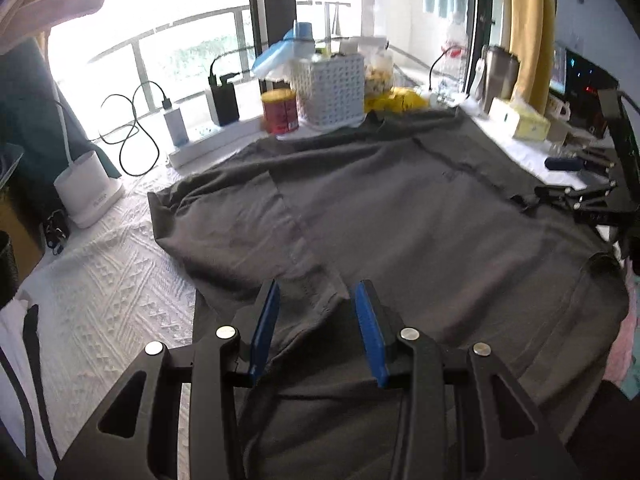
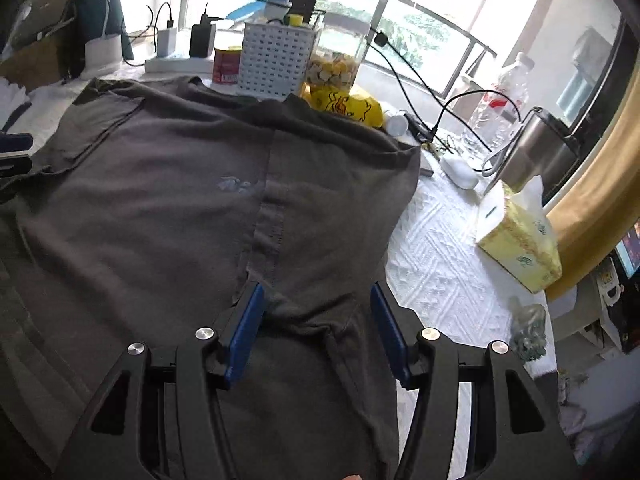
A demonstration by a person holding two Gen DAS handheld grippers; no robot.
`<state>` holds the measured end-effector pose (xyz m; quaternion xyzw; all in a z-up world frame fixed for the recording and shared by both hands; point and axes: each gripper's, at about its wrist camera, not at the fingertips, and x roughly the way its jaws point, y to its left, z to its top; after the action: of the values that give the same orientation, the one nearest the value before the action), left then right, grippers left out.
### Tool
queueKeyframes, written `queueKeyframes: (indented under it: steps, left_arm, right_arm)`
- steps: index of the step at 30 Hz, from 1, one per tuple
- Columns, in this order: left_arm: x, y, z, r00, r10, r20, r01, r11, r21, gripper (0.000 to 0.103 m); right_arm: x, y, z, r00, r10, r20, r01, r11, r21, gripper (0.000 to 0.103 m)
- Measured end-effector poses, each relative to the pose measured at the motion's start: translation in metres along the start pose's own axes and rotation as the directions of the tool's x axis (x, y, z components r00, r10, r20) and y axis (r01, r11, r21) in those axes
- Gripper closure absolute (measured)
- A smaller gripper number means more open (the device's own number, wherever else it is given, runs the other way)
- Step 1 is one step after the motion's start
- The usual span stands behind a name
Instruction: Fold small clothes
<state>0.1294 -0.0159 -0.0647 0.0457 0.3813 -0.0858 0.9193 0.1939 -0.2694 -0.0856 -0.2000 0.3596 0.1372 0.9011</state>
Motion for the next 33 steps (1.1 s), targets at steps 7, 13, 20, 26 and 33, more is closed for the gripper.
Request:
queueKeyframes:
  steps: [7,13,20,26,33]
  left_arm:
    - [-0.033,-0.002,-0.003,0.993,-0.014,0.117,0.021,0.998,-0.066,0.064]
    - [-0.055,-0.003,-0.012,0.984,-0.01,0.176,0.032,0.992,-0.122,0.054]
    - [-0.068,-0.011,-0.029,0.979,-0.041,0.201,0.073,0.986,-0.152,0.053]
    - [-0.075,-0.029,-0.04,0.979,-0.049,0.198,0.073,0.99,-0.118,0.053]
    - [-0.083,-0.027,-0.062,0.987,0.02,0.161,0.0,0.992,-0.123,0.053]
  right_arm:
    - [-0.028,-0.002,-0.013,0.999,-0.021,0.037,0.019,0.998,0.054,0.045]
    - [-0.051,-0.014,-0.033,0.998,-0.02,0.059,0.011,0.989,0.145,0.045]
    - [-0.071,-0.018,-0.061,0.997,-0.039,0.067,0.027,0.985,0.173,0.045]
    - [-0.075,-0.018,-0.092,0.998,-0.015,0.057,0.002,0.976,0.218,0.045]
    - [-0.072,-0.015,-0.122,0.998,0.042,0.045,-0.051,0.968,0.246,0.045]
